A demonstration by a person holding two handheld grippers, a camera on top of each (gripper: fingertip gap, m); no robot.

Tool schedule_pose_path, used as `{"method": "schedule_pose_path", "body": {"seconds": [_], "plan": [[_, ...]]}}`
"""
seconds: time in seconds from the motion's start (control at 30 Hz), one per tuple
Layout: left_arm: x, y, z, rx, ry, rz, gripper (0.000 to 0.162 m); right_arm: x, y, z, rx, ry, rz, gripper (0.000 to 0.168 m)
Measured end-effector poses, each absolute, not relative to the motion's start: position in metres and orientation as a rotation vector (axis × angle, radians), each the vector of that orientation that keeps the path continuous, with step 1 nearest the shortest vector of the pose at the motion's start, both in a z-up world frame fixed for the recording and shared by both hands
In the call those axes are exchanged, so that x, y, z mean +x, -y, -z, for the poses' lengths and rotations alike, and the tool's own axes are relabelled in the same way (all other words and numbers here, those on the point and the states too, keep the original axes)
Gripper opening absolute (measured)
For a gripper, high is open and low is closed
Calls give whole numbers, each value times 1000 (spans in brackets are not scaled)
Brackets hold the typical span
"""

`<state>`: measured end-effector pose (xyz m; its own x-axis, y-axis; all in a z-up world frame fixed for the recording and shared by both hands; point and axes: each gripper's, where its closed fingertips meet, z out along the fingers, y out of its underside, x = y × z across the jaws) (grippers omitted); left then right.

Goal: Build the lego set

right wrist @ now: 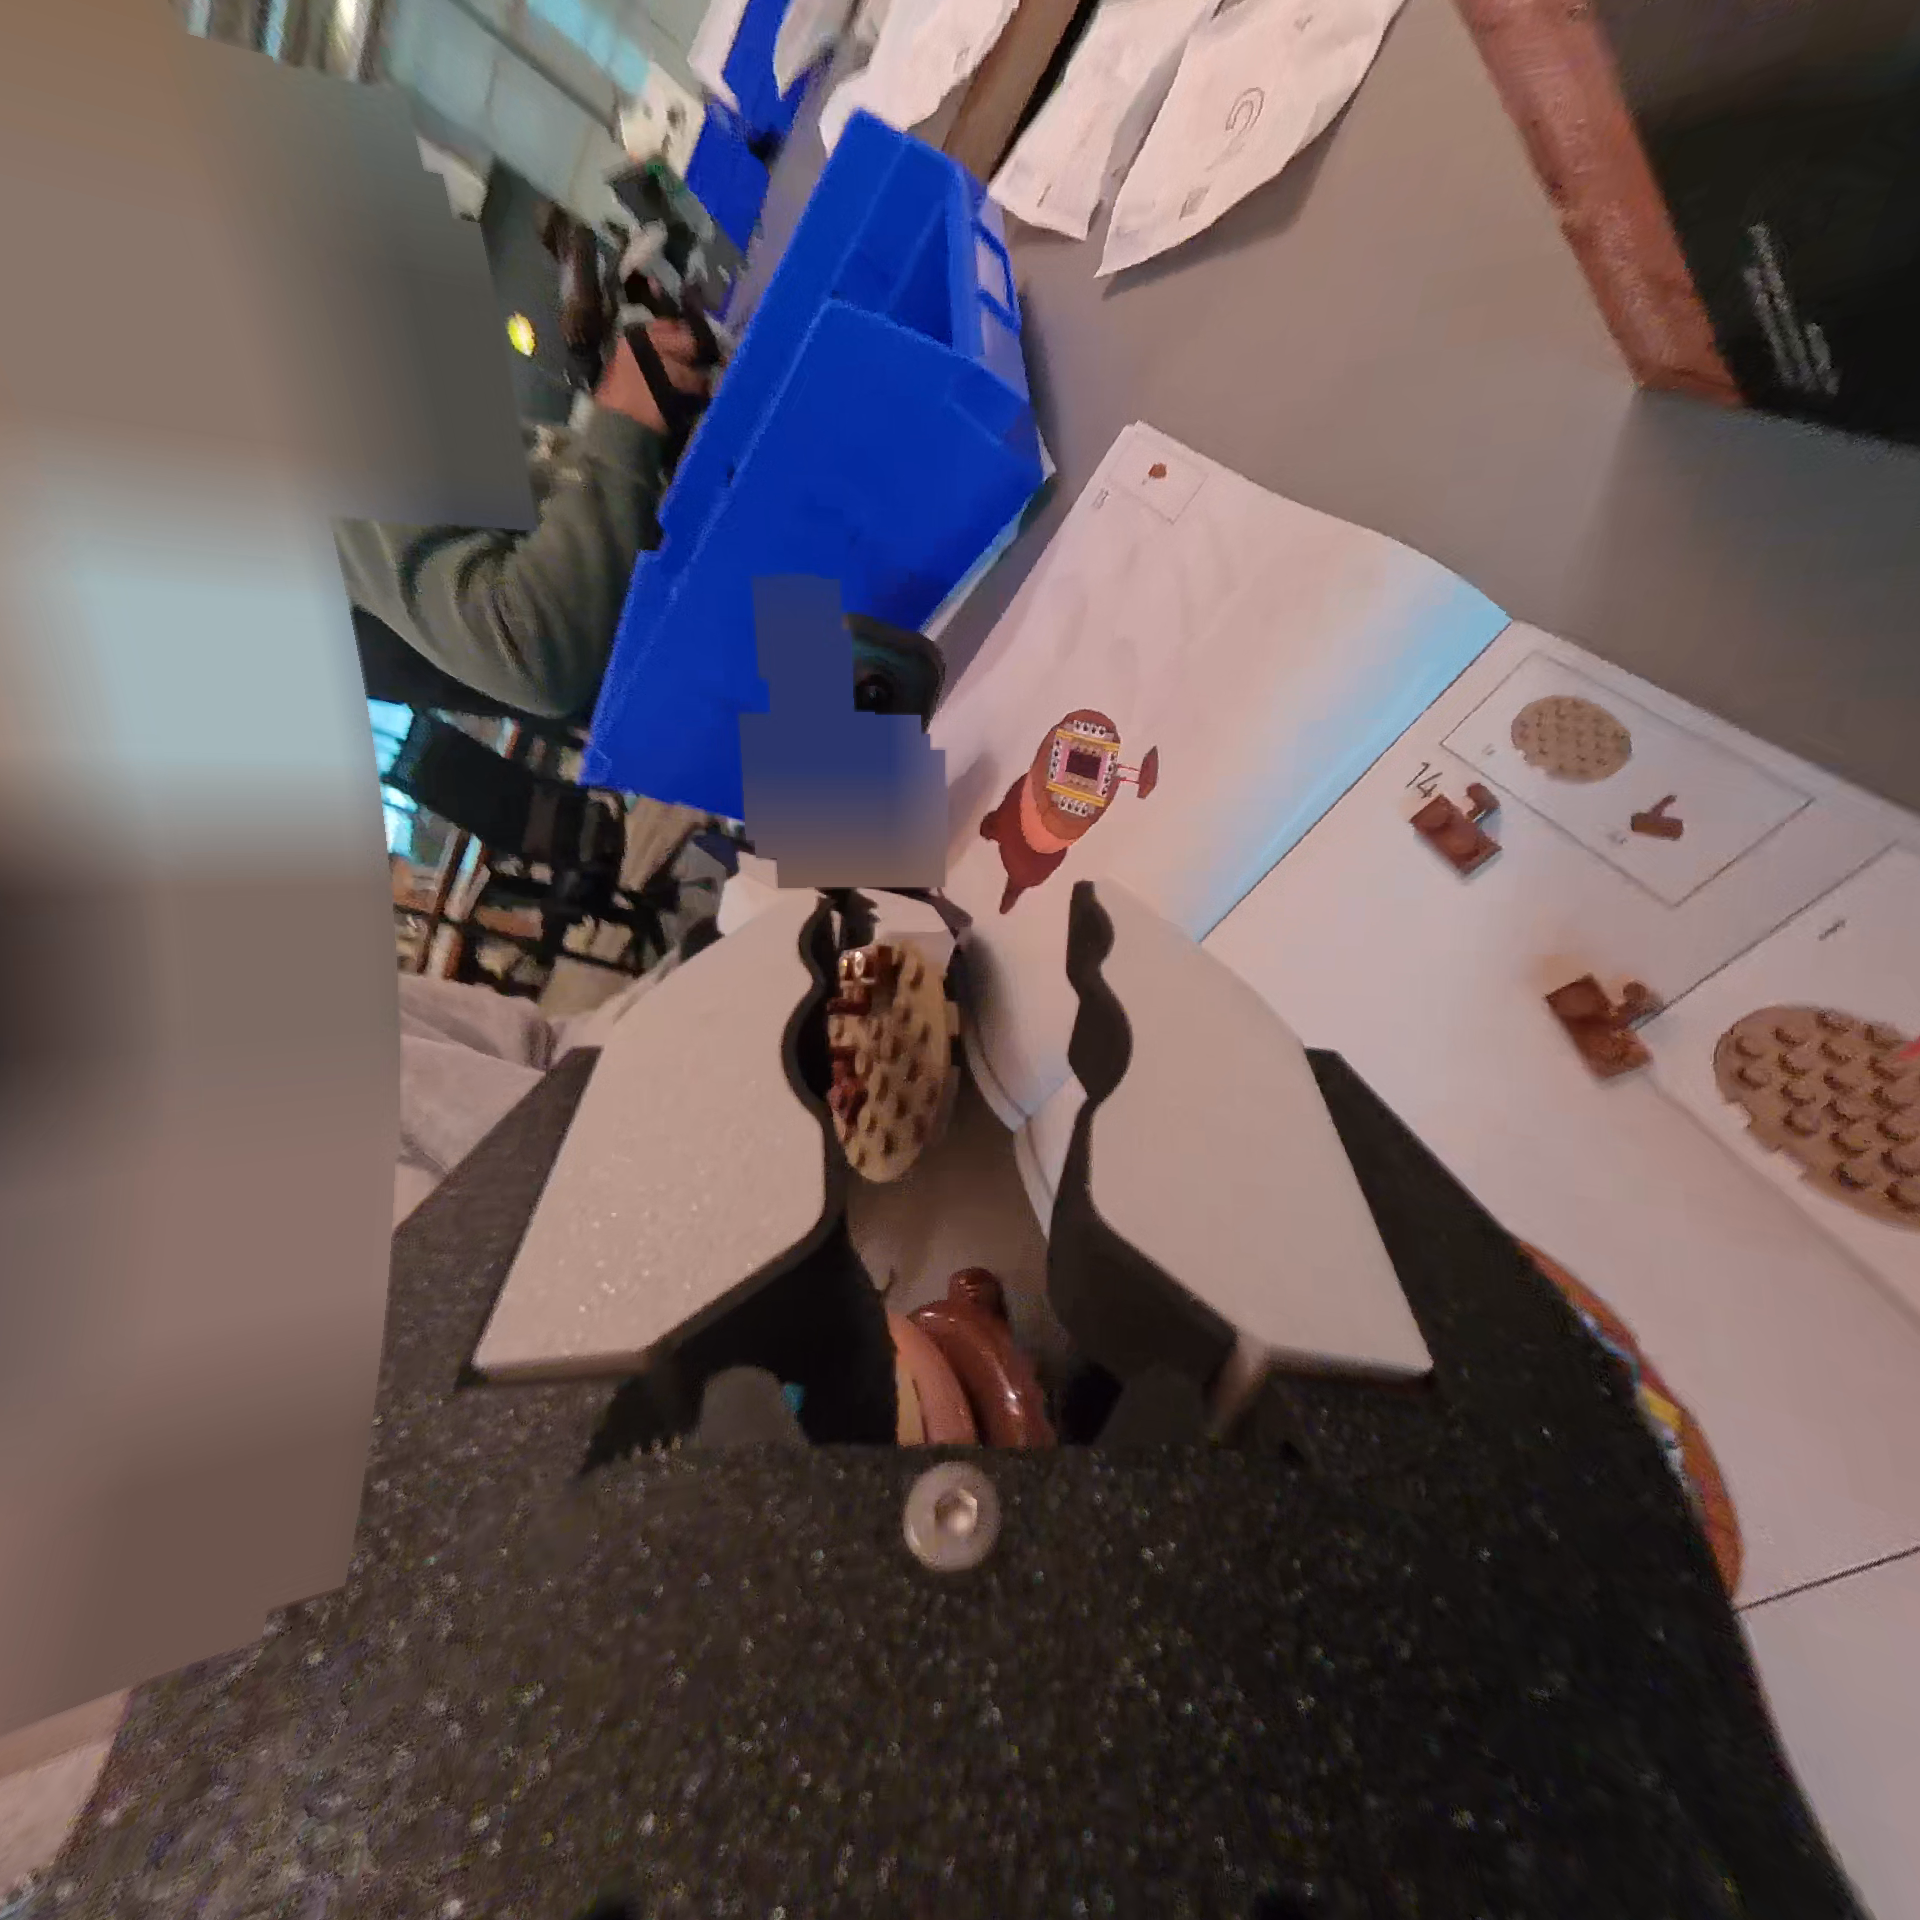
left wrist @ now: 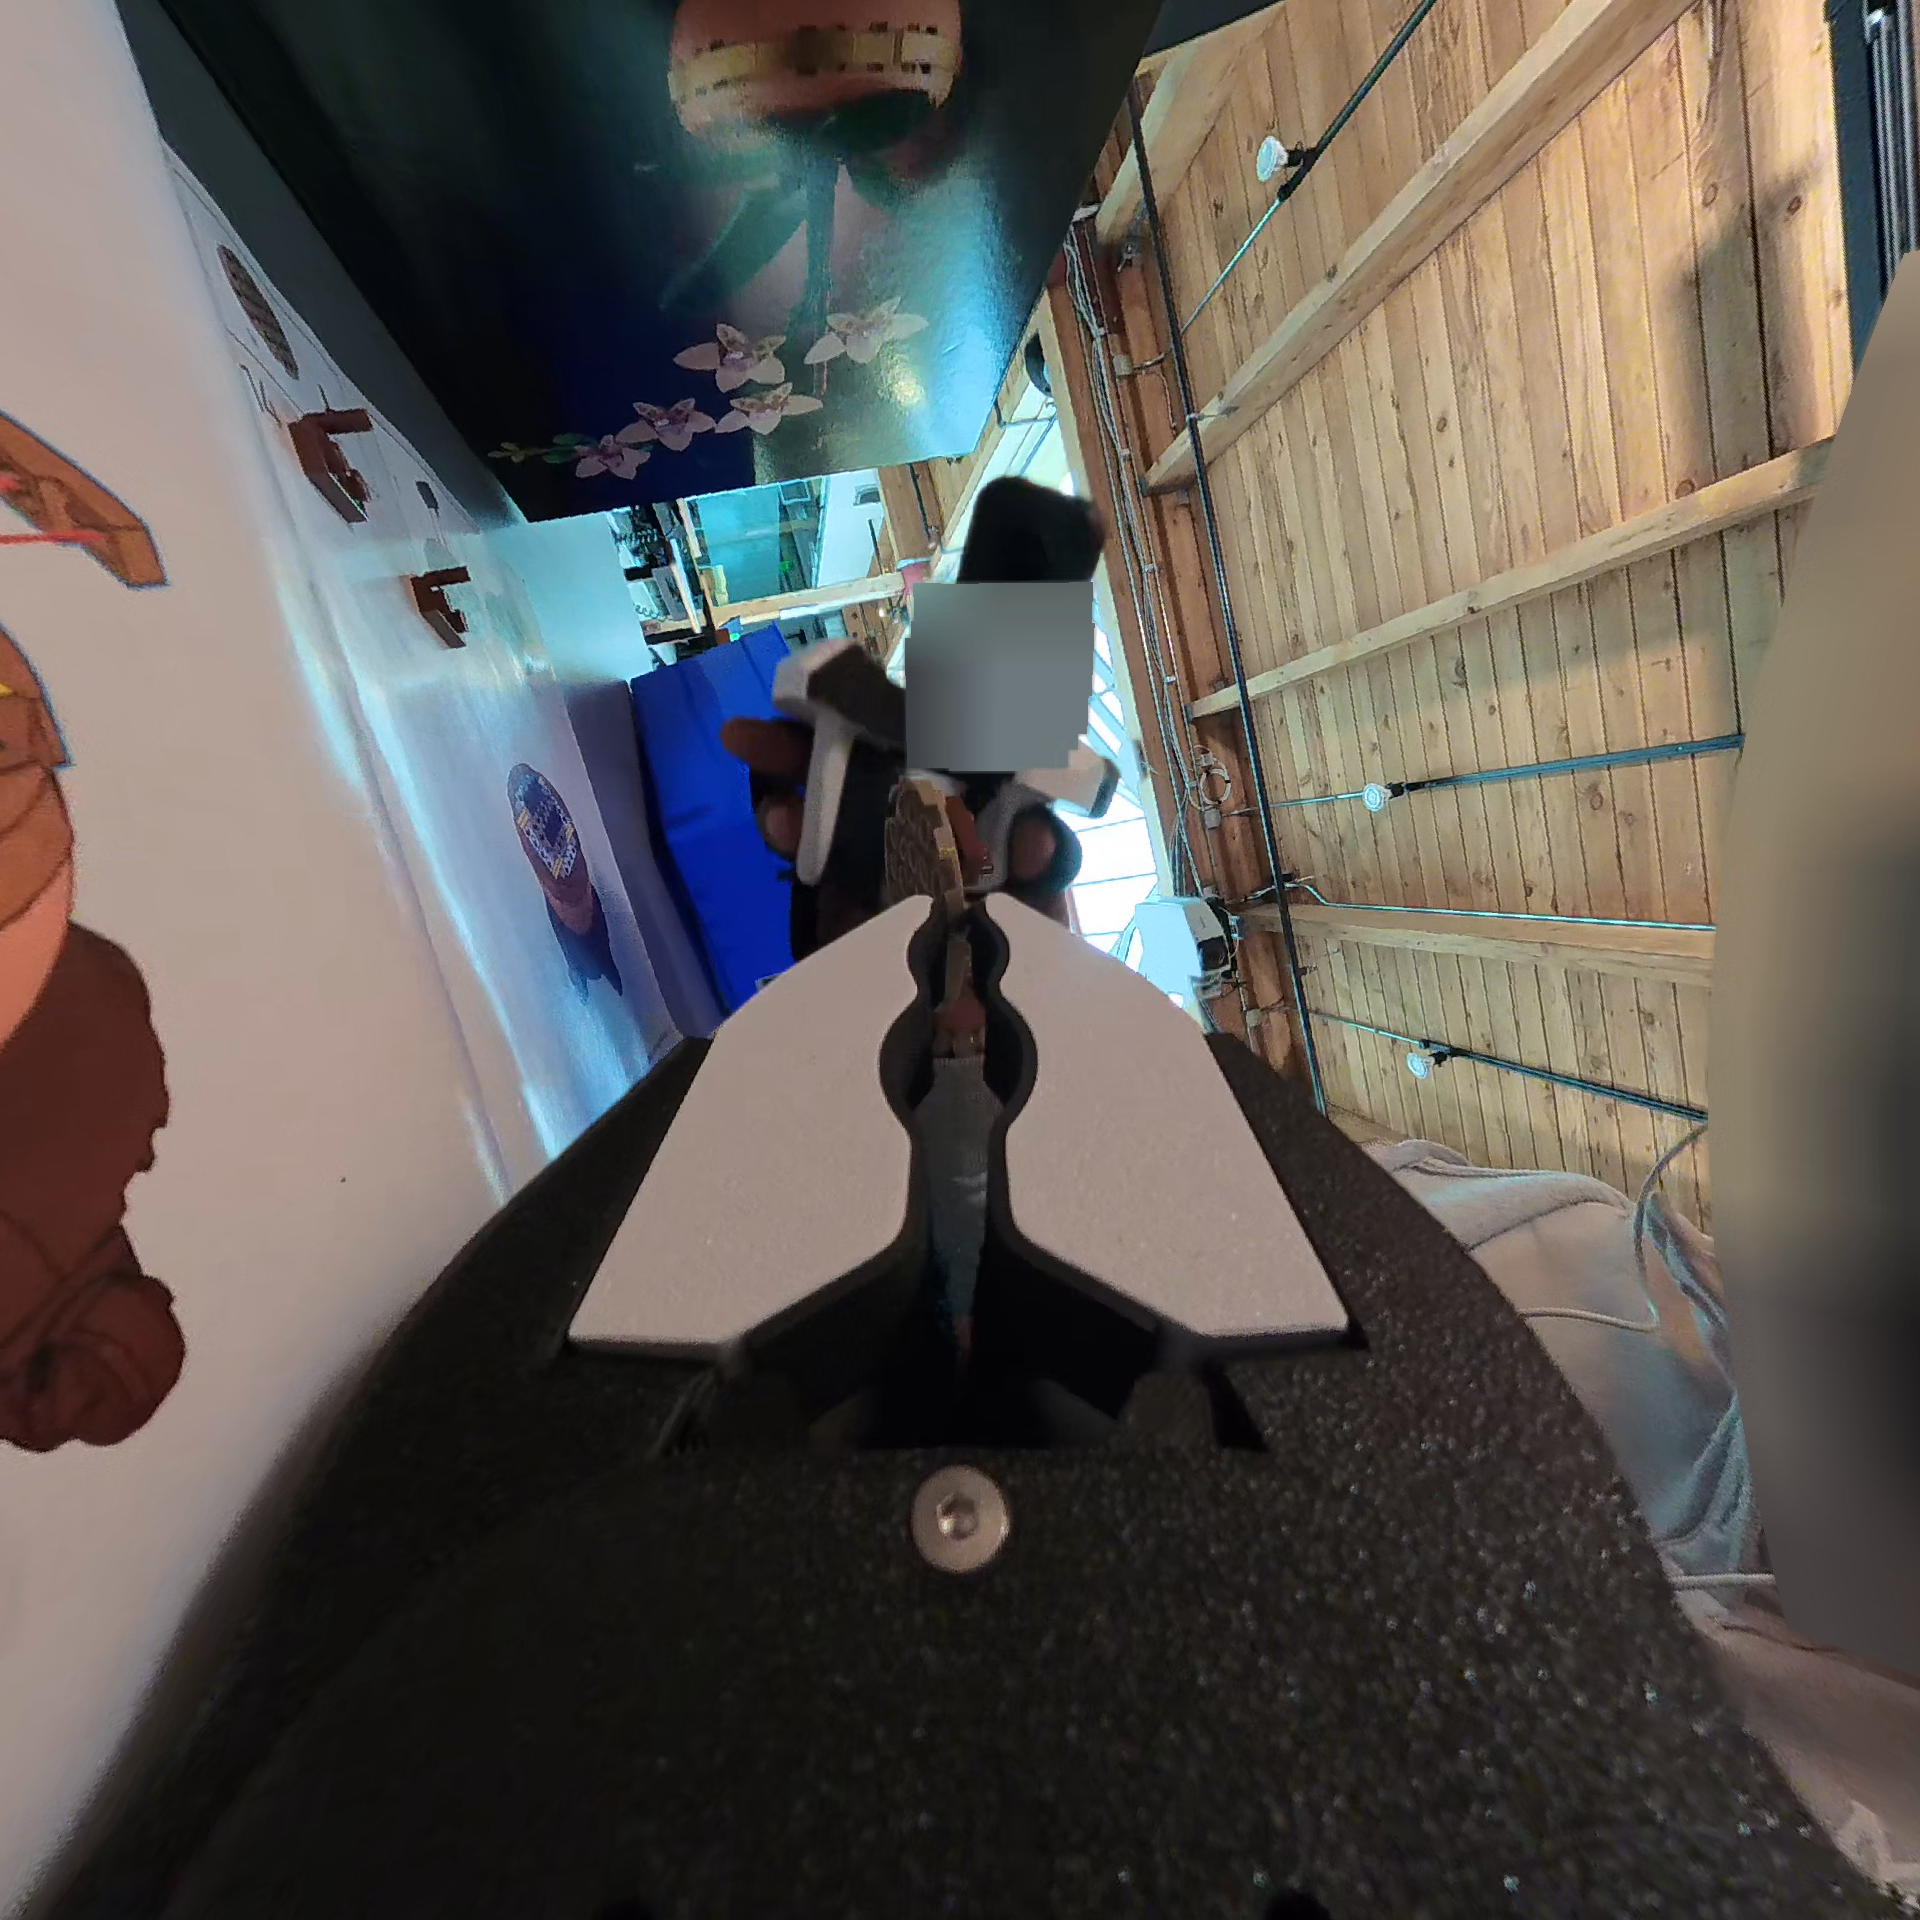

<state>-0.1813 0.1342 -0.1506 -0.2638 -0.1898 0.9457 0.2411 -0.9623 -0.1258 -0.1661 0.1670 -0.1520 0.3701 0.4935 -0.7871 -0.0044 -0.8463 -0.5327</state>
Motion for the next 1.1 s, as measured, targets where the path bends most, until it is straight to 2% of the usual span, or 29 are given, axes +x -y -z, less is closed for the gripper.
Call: {"method": "schedule_pose_path", "body": {"seconds": [0.1, 0.67, 0.97, 1.1], "plan": [[-180, -132, 151, -1718, 52, 2306, 3, -175, -165, 159, -2249, 575, -1408, 48], [-181, -133, 149, -1697, 82, 2329, 3, -168, -161, 161, -2261, 537, -1378, 42], [-181, -129, 147, -1692, 41, 2344, 3, -176, -143, 149, -2144, 573, -1739, 44], [-179, -127, 147, -1696, 25, 2339, 3, -180, -137, 158, -2173, 581, -1744, 41]]}}
